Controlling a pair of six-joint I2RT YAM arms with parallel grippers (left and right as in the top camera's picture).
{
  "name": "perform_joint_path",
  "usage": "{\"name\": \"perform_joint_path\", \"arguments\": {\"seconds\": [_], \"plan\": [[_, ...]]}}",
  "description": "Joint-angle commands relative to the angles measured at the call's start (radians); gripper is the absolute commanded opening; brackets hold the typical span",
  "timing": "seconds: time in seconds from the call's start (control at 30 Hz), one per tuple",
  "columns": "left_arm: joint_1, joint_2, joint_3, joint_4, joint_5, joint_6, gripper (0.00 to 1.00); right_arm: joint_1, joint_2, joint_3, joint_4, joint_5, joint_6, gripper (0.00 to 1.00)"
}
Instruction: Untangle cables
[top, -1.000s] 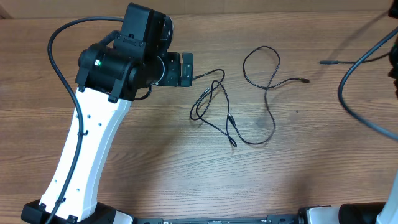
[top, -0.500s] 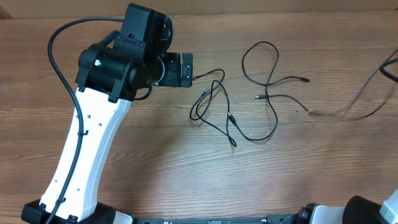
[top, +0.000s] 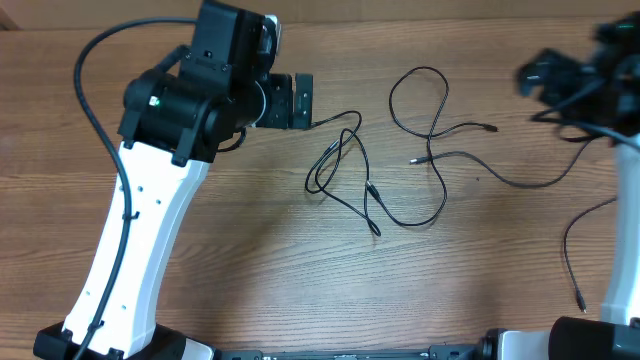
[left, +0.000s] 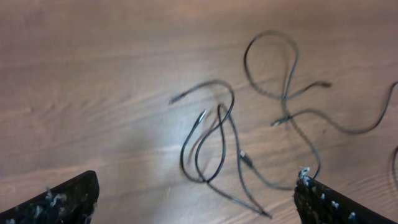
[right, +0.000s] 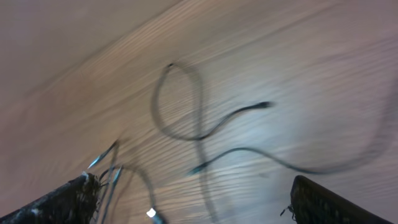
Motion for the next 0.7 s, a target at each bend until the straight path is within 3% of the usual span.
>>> {"name": "perform_joint_path", "arguments": {"seconds": [0.0, 0.1, 0.13, 0.17, 0.27, 0.47, 0.67], "plan": [[0.013, -0.014, 0.098, 0.006, -0.015, 0.018, 1.0, 0.14, -0.003, -0.076, 0.068, -0.038, 0.042, 0.97], [0.023, -0.014, 0.143, 0.0, -0.05, 0.017, 1.0, 0.255, -0.003, -0.171, 0.176, -0.038, 0.099, 0.97], [0.028, -0.014, 0.154, -0.003, -0.066, 0.017, 1.0, 0.291, -0.003, -0.209, 0.221, -0.038, 0.123, 0.93], [0.03, -0.014, 0.16, -0.007, -0.082, 0.017, 1.0, 0.324, -0.003, -0.249, 0.269, -0.038, 0.148, 0.88], [0.042, -0.014, 0.174, -0.03, -0.108, 0.017, 1.0, 0.402, -0.003, -0.364, 0.405, -0.038, 0.213, 0.61], [0.067, -0.015, 0.174, -0.068, -0.108, 0.018, 1.0, 0.542, 0.013, -0.55, 0.663, -0.03, 0.323, 0.63], [0.067, -0.015, 0.174, -0.084, -0.107, 0.018, 1.0, 0.631, 0.066, -0.594, 0.746, 0.015, 0.386, 0.65]]}}
